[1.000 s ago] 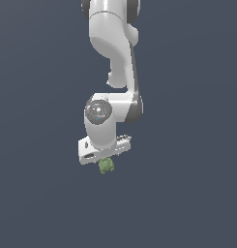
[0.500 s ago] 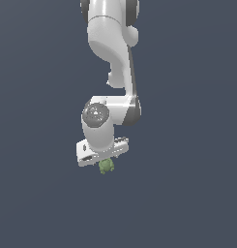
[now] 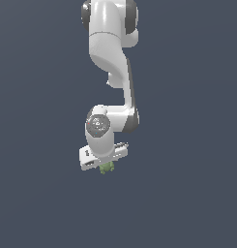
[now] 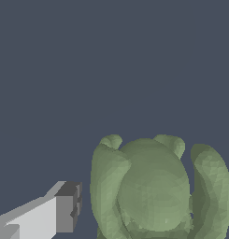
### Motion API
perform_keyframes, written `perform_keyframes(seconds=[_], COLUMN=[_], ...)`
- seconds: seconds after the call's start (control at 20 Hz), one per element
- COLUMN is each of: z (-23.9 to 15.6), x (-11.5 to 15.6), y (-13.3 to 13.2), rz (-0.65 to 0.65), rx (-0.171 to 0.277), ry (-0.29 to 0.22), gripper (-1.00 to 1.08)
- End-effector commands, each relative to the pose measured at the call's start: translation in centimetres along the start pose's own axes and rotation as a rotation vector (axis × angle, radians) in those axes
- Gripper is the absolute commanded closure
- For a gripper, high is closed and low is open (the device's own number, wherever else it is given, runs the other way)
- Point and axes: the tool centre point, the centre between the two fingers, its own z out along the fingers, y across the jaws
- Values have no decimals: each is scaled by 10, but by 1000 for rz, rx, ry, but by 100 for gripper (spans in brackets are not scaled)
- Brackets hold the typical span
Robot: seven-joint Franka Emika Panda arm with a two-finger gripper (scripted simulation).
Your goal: Pick up the object and move it to a goal position.
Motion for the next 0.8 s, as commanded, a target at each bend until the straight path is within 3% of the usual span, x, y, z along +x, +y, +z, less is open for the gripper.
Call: perform_keyframes(seconds=[0.0,0.15,0.2,0.75], z=[5,4,4,3], x=[1,2,2,2], y=[1,1,1,0], rz=[0,0,0,0], rx=[-1,-1,-1,-1], ry=[2,2,2,2], gripper=[-92,-92,108,108])
